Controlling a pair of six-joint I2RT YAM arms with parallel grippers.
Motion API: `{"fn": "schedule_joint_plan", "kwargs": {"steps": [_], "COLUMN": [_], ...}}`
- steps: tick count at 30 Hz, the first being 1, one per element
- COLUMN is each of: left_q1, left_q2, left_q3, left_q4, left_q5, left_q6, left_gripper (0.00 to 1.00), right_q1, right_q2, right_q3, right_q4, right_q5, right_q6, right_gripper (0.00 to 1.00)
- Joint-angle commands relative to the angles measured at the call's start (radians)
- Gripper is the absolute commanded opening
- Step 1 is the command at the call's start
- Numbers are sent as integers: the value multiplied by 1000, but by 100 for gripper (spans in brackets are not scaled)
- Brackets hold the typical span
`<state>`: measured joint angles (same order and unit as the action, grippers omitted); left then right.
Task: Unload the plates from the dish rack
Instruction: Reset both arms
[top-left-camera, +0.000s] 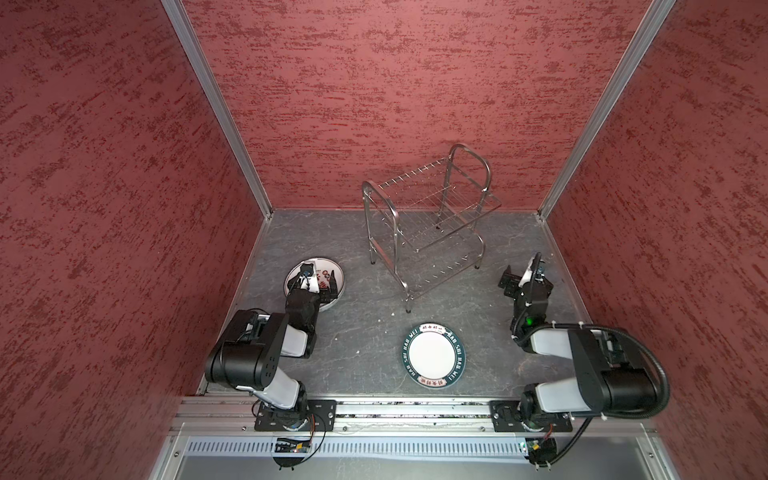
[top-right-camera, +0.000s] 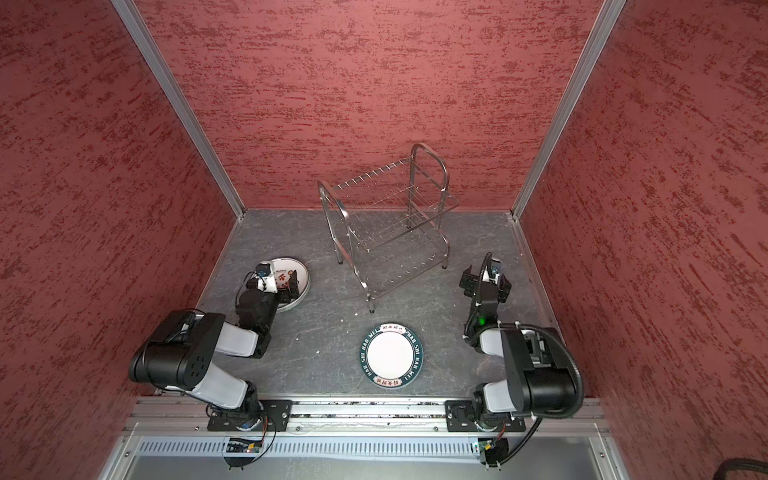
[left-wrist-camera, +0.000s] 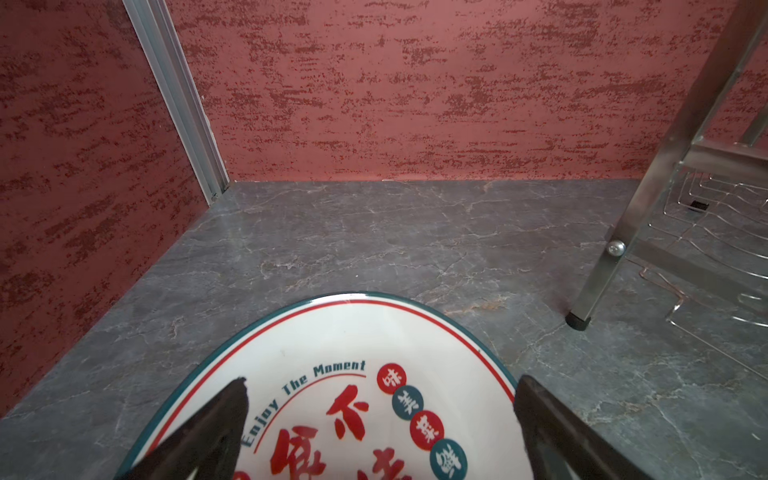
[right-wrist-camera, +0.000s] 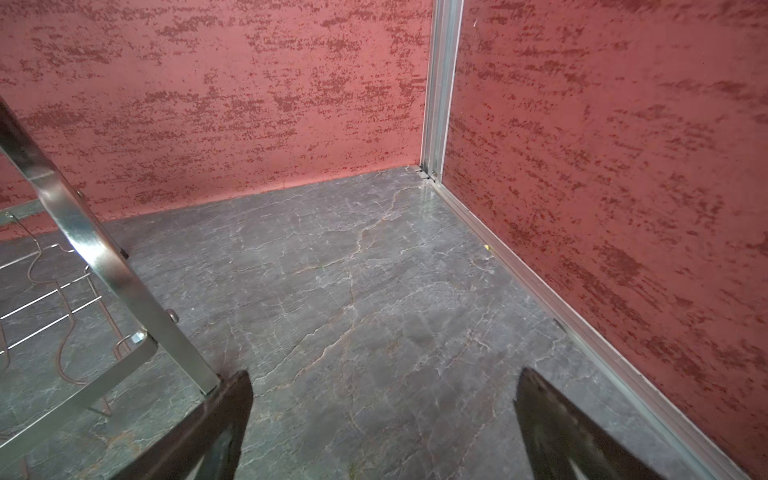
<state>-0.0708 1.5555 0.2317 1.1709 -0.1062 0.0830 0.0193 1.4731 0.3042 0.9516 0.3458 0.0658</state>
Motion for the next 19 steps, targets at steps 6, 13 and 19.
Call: {"fn": "schedule_joint_plan", "kwargs": {"steps": [6,13,19], "left_q1": [50,52,56], "left_q2": [-21,-18,-21], "left_q3": [111,115,115], "left_q4": [-203,-209,-213], "left_q5": [30,30,36], "left_q6": [-54,-57,-60], "left_gripper": [100,99,99], "right_q1": [-29,-32,-33], "right_q2": [33,29,29], "right_q3": [49,43,42], "right_q4": [40,49,52], "right_q5": [-98,-103,-102], "right_q6": [-11,-10,-12], "right_gripper": [99,99,99]}}
